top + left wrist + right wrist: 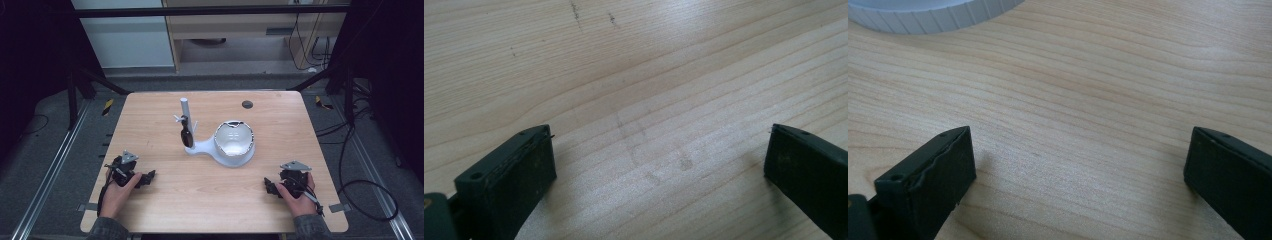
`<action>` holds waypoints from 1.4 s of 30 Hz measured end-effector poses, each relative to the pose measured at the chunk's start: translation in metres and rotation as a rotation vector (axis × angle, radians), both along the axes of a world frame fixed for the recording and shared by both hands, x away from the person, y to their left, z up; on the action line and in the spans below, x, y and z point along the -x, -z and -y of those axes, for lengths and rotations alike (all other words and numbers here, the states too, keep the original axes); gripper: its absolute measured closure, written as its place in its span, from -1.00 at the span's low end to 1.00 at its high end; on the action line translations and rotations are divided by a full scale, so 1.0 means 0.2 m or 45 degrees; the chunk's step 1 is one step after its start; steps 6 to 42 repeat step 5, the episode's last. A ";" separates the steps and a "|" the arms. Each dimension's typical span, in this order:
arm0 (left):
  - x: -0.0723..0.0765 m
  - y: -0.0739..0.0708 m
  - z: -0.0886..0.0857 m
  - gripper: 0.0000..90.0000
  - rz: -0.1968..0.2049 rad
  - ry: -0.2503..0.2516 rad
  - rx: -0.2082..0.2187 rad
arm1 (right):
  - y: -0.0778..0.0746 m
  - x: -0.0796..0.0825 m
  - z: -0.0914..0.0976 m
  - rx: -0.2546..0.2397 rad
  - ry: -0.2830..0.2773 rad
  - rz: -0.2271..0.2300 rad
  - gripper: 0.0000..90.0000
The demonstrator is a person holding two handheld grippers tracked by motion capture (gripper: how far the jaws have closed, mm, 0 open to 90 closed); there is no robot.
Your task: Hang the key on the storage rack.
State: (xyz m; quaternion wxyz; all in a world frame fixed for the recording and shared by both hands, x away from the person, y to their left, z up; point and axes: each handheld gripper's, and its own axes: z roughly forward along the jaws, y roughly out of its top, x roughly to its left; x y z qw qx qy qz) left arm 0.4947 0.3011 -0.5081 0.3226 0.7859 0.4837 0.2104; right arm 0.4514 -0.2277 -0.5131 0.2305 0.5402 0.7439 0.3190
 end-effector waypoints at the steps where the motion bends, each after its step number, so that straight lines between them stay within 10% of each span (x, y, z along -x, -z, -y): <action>1: 0.00 0.00 0.00 -1.00 0.000 0.000 0.000 | 0.00 0.00 0.00 0.000 -0.001 0.001 -0.99; 42: 0.00 0.00 0.00 -1.00 0.002 -0.004 0.002 | 0.00 0.00 0.00 0.000 -0.001 0.001 -0.99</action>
